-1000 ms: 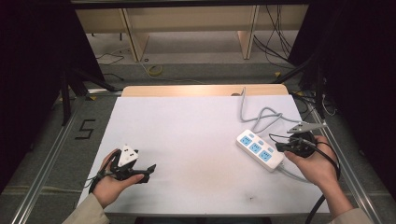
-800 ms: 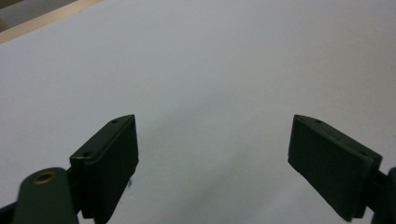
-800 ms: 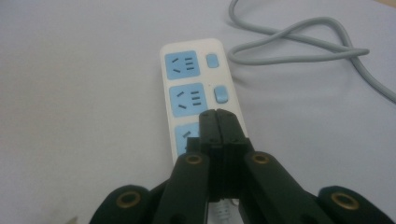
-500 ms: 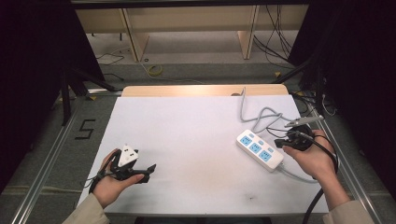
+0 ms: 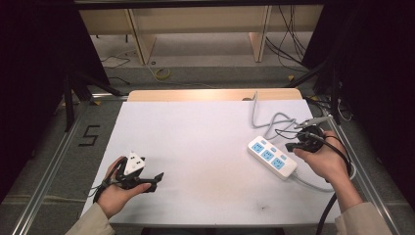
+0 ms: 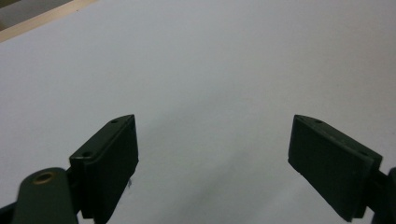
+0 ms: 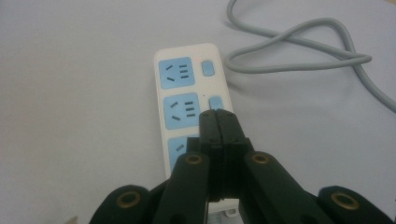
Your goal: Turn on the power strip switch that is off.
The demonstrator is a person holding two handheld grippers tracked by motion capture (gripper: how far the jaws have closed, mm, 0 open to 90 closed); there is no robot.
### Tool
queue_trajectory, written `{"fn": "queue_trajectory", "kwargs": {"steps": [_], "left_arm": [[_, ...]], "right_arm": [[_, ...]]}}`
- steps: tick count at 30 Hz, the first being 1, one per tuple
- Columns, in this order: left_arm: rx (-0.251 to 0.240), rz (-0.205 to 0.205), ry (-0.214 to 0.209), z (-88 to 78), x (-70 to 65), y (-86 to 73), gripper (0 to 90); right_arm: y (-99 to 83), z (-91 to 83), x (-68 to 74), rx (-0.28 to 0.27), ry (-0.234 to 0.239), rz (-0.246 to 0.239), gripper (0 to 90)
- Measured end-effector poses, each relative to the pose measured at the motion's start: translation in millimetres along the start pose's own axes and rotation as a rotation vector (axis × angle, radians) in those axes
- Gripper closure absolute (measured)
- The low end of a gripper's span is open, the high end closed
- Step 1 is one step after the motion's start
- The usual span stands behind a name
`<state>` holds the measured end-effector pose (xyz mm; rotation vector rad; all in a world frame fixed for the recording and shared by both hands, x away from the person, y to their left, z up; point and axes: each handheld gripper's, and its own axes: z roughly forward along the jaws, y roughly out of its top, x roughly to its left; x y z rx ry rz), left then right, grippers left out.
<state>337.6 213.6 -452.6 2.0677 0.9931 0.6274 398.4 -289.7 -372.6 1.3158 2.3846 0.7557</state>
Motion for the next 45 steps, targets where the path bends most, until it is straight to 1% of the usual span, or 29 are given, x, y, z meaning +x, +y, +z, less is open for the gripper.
{"fn": "queue_trajectory", "kwargs": {"steps": [14,22,23,28,34,45], "left_arm": [[-0.001,0.003,-0.002,0.4,-0.8,0.0,15.7],[-0.001,0.003,-0.006,0.6,-1.1,-0.1,15.7],[0.002,0.010,-0.007,0.5,-1.1,0.0,15.7],[0.002,0.009,-0.008,0.4,-1.2,0.1,15.7],[0.003,0.009,-0.008,0.7,-1.3,0.2,15.7],[0.002,0.008,-0.008,0.5,-1.4,0.2,15.7]], "right_arm": [[6.8,5.3,-3.3,0.035,0.005,0.001,90.0],[11.7,9.0,-5.2,0.055,0.009,-0.009,90.0],[12.2,9.3,-5.5,0.056,0.011,-0.009,90.0],[15.0,10.5,-7.2,0.062,0.022,-0.009,90.0],[17.8,12.0,-9.9,0.063,0.023,-0.006,90.0],[23.0,20.8,-11.4,0.086,0.028,-0.008,90.0]]}}
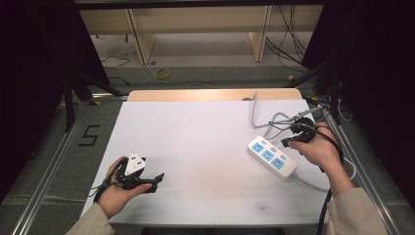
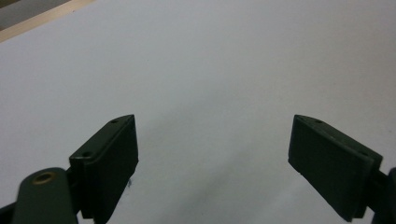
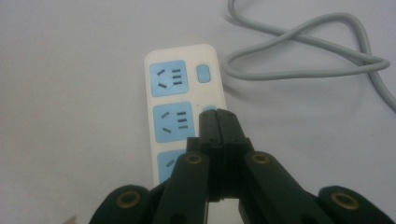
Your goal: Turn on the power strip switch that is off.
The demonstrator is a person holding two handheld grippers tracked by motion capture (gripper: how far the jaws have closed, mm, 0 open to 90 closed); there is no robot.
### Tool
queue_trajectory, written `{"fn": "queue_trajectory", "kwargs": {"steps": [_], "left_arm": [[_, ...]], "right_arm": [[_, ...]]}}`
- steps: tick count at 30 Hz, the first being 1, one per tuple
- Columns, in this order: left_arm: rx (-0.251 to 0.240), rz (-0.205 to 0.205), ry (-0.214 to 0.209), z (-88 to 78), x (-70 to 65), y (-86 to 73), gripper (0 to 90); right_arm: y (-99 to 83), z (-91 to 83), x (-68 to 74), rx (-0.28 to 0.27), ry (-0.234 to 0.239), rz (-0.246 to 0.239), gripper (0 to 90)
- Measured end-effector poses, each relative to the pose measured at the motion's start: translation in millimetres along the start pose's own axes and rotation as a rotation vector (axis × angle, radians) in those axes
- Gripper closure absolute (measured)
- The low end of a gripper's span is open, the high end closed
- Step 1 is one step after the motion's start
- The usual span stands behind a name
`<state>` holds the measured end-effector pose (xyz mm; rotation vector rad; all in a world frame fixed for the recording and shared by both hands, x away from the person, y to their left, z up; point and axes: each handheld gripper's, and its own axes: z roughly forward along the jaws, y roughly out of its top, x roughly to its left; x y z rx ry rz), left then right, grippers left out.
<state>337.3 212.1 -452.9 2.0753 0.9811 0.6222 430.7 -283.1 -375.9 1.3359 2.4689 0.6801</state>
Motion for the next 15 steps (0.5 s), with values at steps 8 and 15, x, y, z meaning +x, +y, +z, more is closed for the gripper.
{"fn": "queue_trajectory", "kwargs": {"steps": [8,15], "left_arm": [[0.000,0.000,0.000,0.0,0.0,0.1,15.7],[-0.001,0.000,0.000,0.0,-0.1,0.1,15.7]], "right_arm": [[2.9,5.8,-2.3,0.010,-0.005,-0.001,90.0],[5.1,9.7,-2.8,0.018,-0.003,-0.001,90.0]]}}
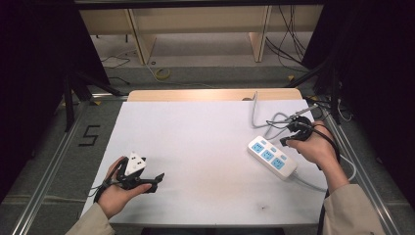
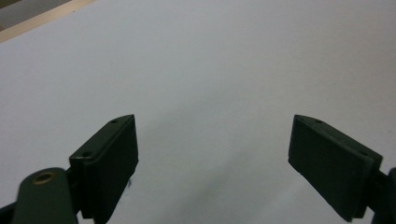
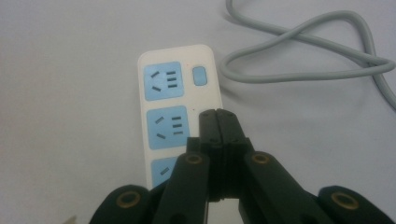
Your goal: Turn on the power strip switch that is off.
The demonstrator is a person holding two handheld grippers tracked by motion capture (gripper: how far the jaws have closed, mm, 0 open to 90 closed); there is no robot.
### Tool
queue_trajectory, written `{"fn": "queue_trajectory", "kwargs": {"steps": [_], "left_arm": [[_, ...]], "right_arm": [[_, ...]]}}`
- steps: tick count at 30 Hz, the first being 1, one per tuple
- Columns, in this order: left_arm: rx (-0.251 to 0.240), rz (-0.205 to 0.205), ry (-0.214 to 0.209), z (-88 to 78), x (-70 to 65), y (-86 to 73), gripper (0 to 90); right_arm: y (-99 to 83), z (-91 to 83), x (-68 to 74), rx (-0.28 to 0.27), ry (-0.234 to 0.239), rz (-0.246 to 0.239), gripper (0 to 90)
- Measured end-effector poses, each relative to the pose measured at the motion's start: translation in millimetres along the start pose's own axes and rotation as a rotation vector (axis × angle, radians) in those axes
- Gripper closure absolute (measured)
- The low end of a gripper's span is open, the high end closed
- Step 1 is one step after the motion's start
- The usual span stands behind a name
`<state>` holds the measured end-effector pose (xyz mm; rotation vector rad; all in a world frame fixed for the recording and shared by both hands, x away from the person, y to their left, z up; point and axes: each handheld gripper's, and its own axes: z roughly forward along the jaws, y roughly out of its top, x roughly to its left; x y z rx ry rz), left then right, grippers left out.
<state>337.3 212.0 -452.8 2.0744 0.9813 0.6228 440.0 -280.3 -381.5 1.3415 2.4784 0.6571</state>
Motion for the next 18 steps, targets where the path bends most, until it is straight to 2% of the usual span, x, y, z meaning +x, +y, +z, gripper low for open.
{"fn": "queue_trajectory", "kwargs": {"steps": [18], "left_arm": [[0.000,0.001,0.001,0.0,0.0,0.1,15.7]], "right_arm": [[3.5,9.3,-2.3,0.024,-0.001,0.001,90.0]]}}
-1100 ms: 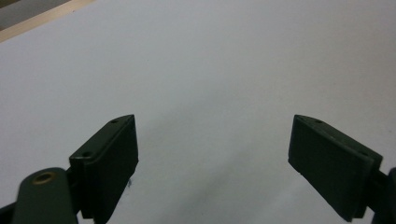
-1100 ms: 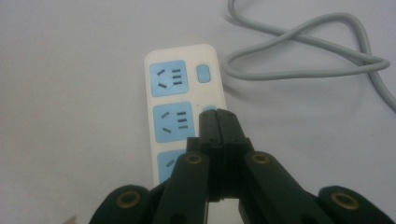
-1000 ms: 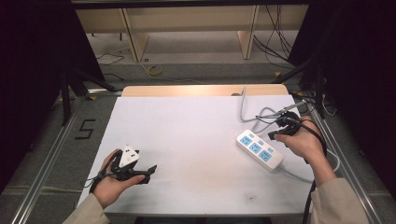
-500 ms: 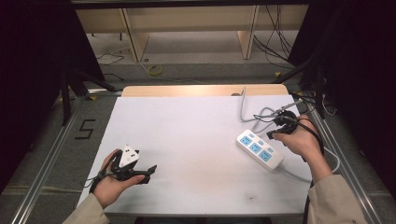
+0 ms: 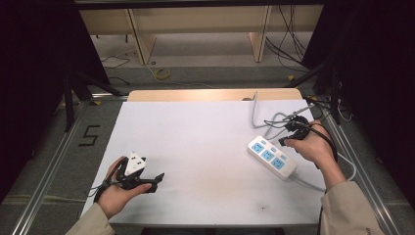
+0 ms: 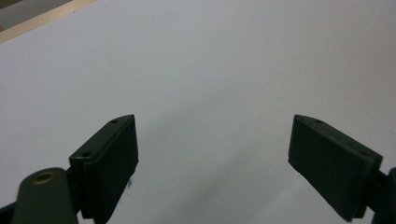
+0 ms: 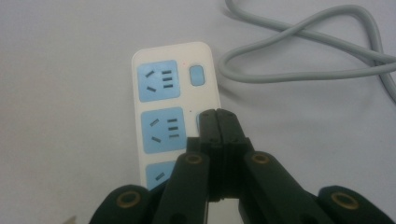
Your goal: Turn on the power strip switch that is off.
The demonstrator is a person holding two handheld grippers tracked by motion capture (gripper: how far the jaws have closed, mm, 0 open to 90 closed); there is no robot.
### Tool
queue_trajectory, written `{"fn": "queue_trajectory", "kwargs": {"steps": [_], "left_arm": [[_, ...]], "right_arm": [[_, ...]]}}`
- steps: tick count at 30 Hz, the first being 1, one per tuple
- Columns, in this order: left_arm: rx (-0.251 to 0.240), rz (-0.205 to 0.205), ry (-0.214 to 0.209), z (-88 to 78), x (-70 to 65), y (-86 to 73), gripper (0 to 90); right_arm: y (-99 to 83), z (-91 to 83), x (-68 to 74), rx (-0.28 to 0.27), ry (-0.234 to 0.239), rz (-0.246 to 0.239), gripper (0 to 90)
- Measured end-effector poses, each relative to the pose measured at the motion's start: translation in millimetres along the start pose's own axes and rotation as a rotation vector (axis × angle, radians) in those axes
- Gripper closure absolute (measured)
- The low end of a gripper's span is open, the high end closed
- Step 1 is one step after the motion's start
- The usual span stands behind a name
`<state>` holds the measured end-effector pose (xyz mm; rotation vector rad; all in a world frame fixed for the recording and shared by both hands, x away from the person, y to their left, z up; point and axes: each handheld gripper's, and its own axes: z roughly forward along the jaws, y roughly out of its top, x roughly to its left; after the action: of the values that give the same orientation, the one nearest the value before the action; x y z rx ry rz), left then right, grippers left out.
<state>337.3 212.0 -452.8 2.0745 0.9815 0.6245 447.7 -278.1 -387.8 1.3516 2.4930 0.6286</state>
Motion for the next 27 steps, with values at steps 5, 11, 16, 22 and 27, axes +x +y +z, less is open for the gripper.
{"fn": "queue_trajectory", "kwargs": {"steps": [5,11,16,22,27], "left_arm": [[0.000,0.000,-0.001,0.0,-0.1,0.0,15.7],[0.000,0.000,-0.001,-0.1,0.1,0.0,15.7],[0.000,-0.001,-0.001,0.0,0.1,0.0,15.7],[-0.001,-0.001,-0.001,-0.1,0.1,0.0,15.7],[0.000,-0.001,-0.001,-0.1,0.1,0.0,15.7]], "right_arm": [[1.8,3.5,0.5,0.009,0.001,-0.004,90.0],[2.8,6.1,0.1,0.013,0.001,-0.006,90.0],[3.8,8.9,0.3,0.021,0.000,-0.006,90.0],[4.9,12.9,0.8,0.032,0.001,-0.008,90.0],[6.0,15.5,1.1,0.034,0.001,-0.011,90.0]]}}
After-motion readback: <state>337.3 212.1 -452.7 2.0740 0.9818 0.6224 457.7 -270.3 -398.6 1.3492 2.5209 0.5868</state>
